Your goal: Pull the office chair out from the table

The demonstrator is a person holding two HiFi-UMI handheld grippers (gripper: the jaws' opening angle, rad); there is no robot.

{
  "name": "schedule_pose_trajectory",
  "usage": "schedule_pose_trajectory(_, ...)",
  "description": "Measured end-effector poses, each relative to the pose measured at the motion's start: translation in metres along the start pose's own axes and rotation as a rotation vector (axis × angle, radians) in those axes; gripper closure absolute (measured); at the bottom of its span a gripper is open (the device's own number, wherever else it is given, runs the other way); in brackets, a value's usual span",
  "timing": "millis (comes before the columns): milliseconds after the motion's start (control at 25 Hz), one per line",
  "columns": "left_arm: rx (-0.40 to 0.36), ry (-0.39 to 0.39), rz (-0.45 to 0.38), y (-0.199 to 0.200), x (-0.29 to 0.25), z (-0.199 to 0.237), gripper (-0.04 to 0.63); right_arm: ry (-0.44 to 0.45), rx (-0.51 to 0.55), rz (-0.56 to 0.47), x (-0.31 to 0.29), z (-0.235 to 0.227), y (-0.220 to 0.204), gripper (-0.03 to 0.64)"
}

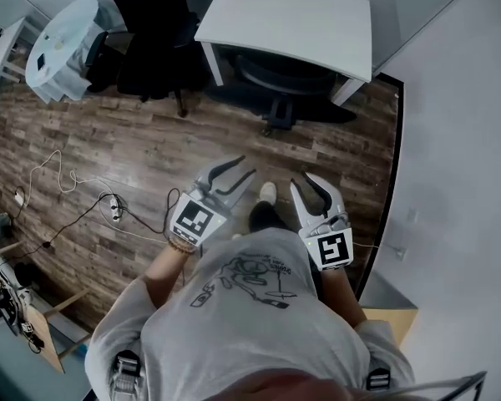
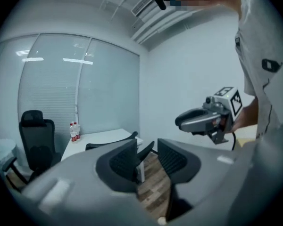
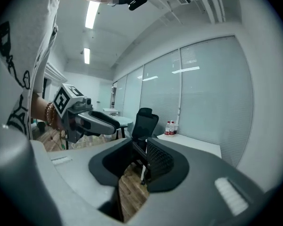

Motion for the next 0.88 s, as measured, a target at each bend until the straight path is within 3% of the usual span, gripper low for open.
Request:
schedule_pose_trajectory(200,-0.171,0.028,0.151,-0.008,-0.068,0.04,0.423,0.032,0.112,0.119,-0.045,-0.064,-0.015,0.473)
schedule_pose_trajectory(400,-0.402,0.046,0.321,-0.025,-0.125,0.069,0.423,0.041,0.22,0.196,-0.086,-0.114,-0.031,0.456)
schedule_pose_trajectory(640,-0.497,0.021,0.456,-0.042,-0.177,0.106,0.393,0.097,0.377,0.329,-0.131,-0.151,-0.055,0.412)
schedule_pose_trajectory(880,-0.649,-0.026,0.66,-0.071,-0.218,0.133,0.35,0.157,0.528,0.475,-0.171,-0.174,-0.09,0.366)
Point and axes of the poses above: the fingertips, and each gripper's own axes: x backward along the fingers, z to its left, y out of its top, the point moved 8 cm from there along x, backward along the fingers, and after that the axes turned 9 degrees about z, right-handed, at the moved point
